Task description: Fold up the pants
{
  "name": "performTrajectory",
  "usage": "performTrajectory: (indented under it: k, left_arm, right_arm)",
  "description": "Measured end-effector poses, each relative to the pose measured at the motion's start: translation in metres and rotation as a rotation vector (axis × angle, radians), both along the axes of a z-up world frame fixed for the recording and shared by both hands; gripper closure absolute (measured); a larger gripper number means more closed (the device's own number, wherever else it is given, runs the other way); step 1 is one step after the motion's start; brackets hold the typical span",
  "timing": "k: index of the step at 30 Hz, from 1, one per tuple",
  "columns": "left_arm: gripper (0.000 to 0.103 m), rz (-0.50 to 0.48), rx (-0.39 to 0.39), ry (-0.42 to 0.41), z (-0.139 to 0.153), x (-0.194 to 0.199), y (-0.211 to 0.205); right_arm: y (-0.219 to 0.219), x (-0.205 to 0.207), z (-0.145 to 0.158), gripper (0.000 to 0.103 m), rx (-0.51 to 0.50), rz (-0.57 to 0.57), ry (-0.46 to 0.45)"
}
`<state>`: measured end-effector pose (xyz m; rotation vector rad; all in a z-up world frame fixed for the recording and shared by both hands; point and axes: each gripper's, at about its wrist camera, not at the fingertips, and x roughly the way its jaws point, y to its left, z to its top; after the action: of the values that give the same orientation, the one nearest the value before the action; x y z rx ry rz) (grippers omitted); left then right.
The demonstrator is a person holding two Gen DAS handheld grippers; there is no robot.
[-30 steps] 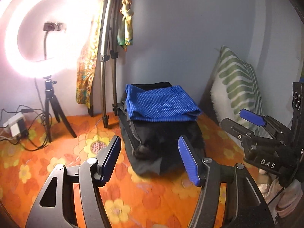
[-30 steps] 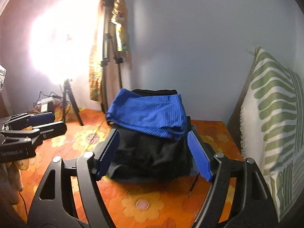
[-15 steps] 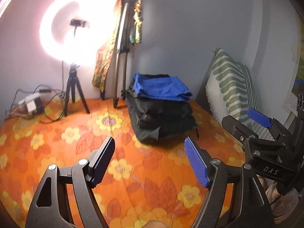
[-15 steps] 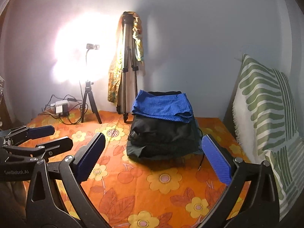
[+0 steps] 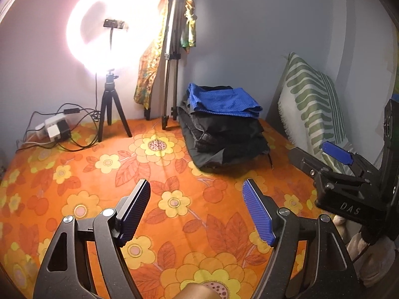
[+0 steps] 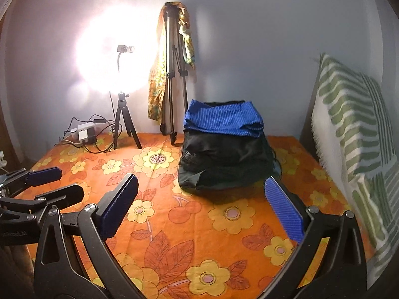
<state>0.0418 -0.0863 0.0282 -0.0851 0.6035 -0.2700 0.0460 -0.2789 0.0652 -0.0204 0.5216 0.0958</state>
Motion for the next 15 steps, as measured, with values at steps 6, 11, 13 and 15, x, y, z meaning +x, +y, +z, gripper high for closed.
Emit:
performTrajectory:
  k: [6, 11, 13, 15]
  left_arm:
    - [0.027, 0.005, 0.004, 0.041, -0.009, 0.004, -0.001]
    - [0.027, 0.0, 0.001, 0.054, -0.012, 0.004, -0.003]
    - [0.026, -0.004, 0.006, 0.054, -0.013, 0.003, -0.004]
    - [0.027, -0.004, 0.011, 0.055, -0.012, 0.003, -0.005]
  right_arm:
    - [-0.005, 0.003, -0.004, 0.0, -0.007, -0.017, -0.004]
    - [-0.004, 0.003, -0.005, 0.0, -0.012, -0.015, -0.004]
    - [-0.003, 0.004, -0.006, 0.0, -0.011, -0.009, 0.0]
    - [-0.003, 0.004, -0.007, 0.0, -0.012, -0.004, 0.002]
